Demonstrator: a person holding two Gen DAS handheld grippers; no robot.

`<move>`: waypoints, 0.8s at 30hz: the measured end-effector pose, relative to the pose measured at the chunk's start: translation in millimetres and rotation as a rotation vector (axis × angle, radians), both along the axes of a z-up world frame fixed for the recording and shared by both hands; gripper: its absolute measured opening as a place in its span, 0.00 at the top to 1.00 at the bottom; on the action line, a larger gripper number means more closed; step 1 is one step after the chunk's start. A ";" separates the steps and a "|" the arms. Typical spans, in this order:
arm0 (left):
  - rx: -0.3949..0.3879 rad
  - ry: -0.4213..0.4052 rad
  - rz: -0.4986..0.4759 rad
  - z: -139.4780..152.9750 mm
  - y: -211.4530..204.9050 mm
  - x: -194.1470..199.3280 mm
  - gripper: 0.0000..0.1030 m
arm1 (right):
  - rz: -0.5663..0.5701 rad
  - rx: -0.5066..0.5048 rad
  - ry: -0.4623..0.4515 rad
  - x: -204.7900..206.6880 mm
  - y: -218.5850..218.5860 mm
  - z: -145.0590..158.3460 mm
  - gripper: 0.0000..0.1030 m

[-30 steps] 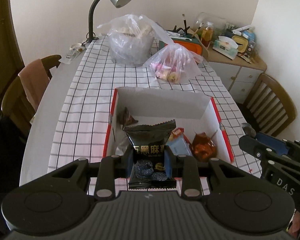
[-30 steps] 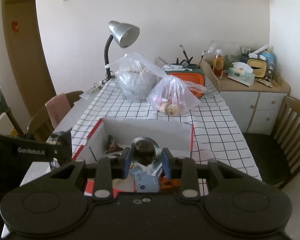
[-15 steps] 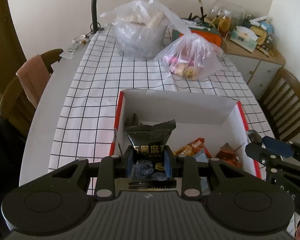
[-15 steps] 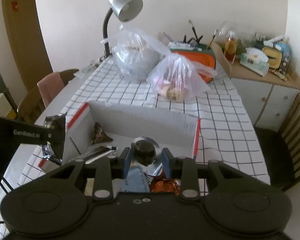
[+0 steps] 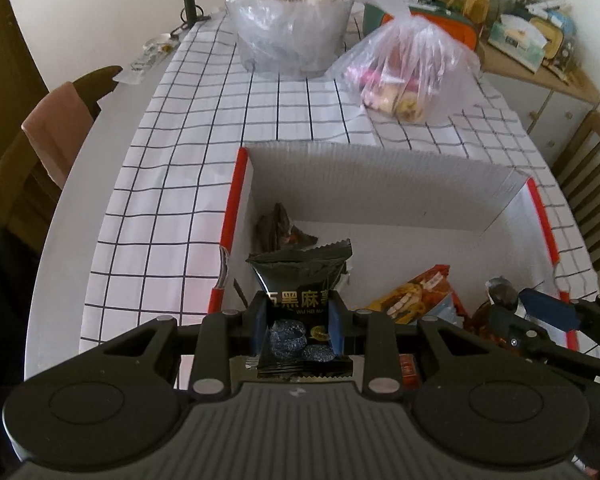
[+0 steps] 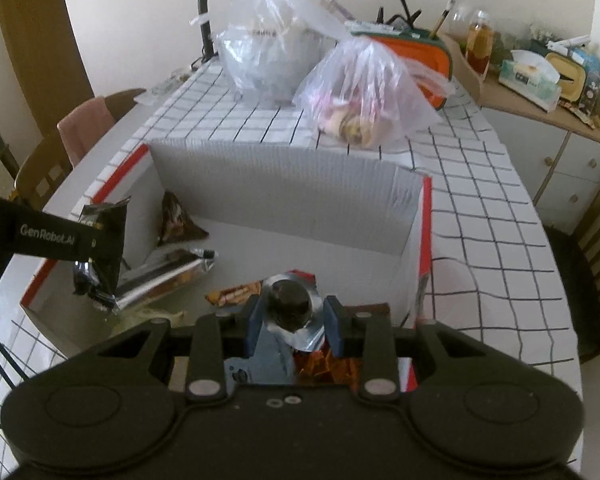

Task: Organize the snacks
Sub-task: 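Open the right gripper over the box while the left opens to drop the black packet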

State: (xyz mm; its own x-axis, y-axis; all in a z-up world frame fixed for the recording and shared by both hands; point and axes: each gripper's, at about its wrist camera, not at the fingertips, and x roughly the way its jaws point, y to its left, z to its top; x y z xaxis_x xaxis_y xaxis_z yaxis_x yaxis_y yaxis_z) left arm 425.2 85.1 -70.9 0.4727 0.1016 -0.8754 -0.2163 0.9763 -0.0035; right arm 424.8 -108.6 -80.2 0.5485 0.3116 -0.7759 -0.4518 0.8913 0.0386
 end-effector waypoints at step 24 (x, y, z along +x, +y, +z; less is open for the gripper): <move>-0.017 0.058 -0.007 -22.8 1.7 3.7 0.70 | -0.003 -0.003 -0.011 -3.2 4.1 -4.1 0.50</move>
